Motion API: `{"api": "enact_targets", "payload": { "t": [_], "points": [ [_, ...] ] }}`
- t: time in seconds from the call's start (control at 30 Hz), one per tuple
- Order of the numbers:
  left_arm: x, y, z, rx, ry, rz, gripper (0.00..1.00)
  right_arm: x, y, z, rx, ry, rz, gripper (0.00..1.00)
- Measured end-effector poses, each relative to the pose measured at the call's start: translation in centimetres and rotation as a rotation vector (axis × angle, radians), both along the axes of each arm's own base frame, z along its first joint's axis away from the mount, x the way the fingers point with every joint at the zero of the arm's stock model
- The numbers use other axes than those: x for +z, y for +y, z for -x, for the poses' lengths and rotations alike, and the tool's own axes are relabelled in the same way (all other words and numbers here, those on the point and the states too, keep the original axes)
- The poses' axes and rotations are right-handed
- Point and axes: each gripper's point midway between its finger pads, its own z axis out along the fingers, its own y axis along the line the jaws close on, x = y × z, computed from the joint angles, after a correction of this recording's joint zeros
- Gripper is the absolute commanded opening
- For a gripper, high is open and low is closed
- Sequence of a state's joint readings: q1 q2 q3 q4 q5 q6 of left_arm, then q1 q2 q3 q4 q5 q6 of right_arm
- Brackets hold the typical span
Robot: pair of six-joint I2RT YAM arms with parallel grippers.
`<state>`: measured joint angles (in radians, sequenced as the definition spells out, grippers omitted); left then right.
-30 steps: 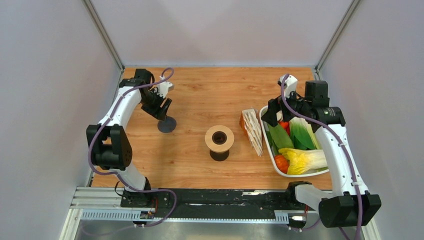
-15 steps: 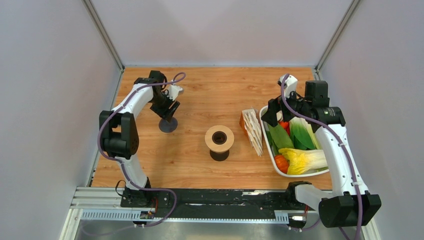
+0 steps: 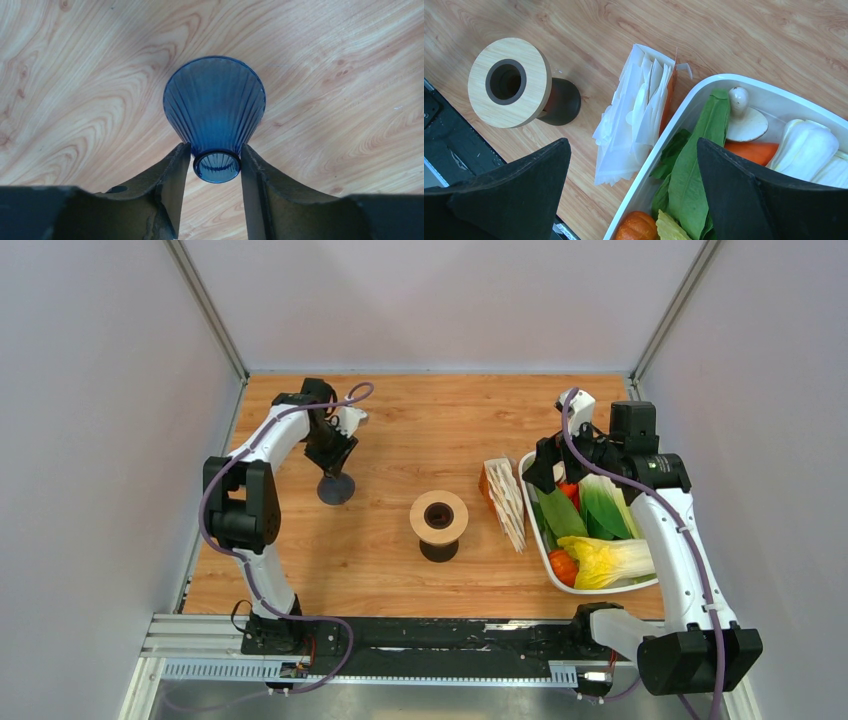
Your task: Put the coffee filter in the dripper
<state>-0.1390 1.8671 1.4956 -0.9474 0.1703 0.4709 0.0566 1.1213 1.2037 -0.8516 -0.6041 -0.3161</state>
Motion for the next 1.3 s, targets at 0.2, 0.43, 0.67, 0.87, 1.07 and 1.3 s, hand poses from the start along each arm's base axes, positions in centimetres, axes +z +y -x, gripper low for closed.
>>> {"api": "enact_targets", "payload": {
  "t": [0.2, 0.43, 0.67, 0.87, 1.07, 1.3],
  "points": [
    [0.4, -0.1, -0.4, -0.001, -0.015, -0.004, 0.32, 0.4, 0.0, -0.1, 0.000, -0.007, -0.001, 1.00],
    [1.2, -0.7, 0.0, 0.019, -0.007, 0.030, 0.31, 1.6, 0.5, -0.4, 0.002, -0.026, -0.040, 1.00],
    [8.3, -2.8, -0.5, 0.070, -0.149, 0.172, 0.29, 4.0, 2.7, -1.5, 0.007, -0.035, -0.203, 1.00],
    [16.6, -4.7, -0.9, 0.108, -0.318, 0.331, 0.28, 3.4, 6.1, -3.2, 0.003, 0.088, -0.407, 1.00],
    [20.5, -6.7, -0.5, 0.148, -0.343, 0.481, 0.28, 4.1, 12.0, -4.4, 0.060, 0.177, -0.586, 1.00],
    [22.3, -8.7, 0.3, 0.163, -0.306, 0.622, 0.29, 6.2, 18.4, -4.7, 0.163, 0.253, -0.733, 1.00]
  ]
}}
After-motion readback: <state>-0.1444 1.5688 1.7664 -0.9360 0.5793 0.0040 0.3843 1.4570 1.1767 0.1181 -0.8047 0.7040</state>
